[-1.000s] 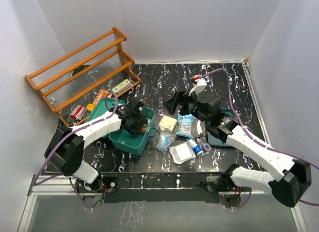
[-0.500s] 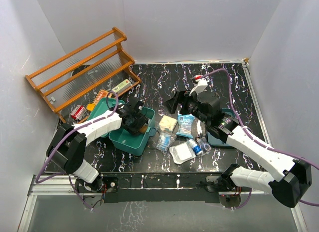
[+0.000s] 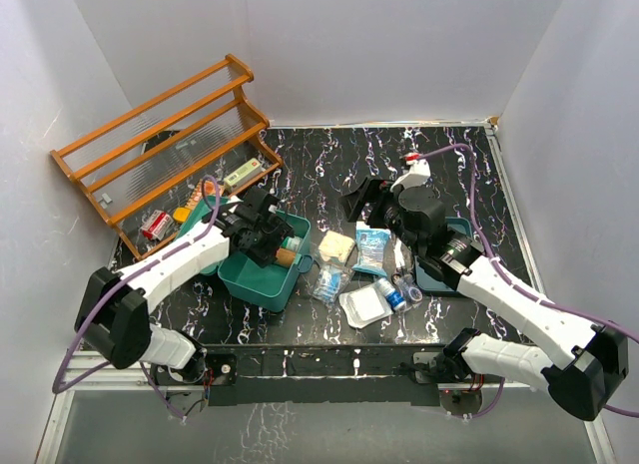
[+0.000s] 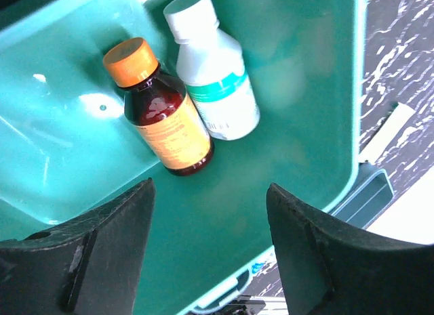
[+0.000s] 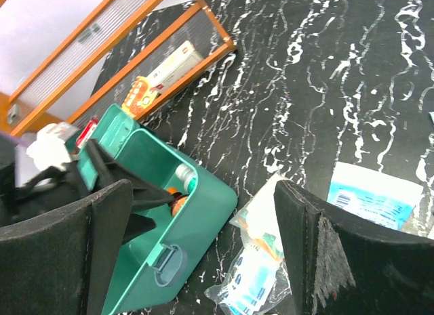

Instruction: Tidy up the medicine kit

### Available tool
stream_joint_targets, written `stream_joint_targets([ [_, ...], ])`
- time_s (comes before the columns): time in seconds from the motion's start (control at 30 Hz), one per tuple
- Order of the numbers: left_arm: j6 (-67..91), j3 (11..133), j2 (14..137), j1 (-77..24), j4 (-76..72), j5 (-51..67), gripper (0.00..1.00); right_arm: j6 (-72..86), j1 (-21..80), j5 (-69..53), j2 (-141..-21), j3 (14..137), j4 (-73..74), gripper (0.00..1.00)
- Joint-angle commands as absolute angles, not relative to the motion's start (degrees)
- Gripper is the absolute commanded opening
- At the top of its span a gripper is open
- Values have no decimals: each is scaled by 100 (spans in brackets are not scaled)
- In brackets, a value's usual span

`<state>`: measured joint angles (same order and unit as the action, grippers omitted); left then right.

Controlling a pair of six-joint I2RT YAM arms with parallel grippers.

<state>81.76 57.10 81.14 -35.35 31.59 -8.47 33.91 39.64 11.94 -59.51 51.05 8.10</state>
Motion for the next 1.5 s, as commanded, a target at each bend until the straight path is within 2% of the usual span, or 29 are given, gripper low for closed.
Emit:
stream_joint_targets([
  [0.0, 7813, 6115, 7556, -3516, 3771, -1372, 66, 3582, 3944, 1921, -5875, 5324, 844, 84],
  [0.23, 6220, 6467, 7321, -3499, 3309, -1734, 67, 3726, 3893, 2224, -6079, 5417, 1366, 81],
  [0.4, 4498, 6610, 7277, -3489, 2437, -1122, 66, 3881, 3745, 2024, -5991, 5115, 1540, 78],
  [0.53, 3351, 6605, 7261, -3494, 1884, -94, 74, 3830, 3636, 1759, -6216, 5081, 2022, 73],
  [0.6, 3175, 6659, 7361, -3490, 1864, 218, 77, 3830, 3580, 1626, -6380, 5063, 2230, 71],
  [0.8, 2739, 7058, 7757, -3489, 1942, 425, 76, 3897, 3359, 1364, -6964, 5031, 2606, 59],
  [1.03, 2425, 7473, 7998, -3491, 1860, 58, 73, 3857, 3237, 1299, -7540, 5115, 3190, 38],
  [1.47, 2153, 7812, 8209, -3464, 1116, -557, 74, 3517, 2841, 1026, -8387, 5203, 2989, 38],
])
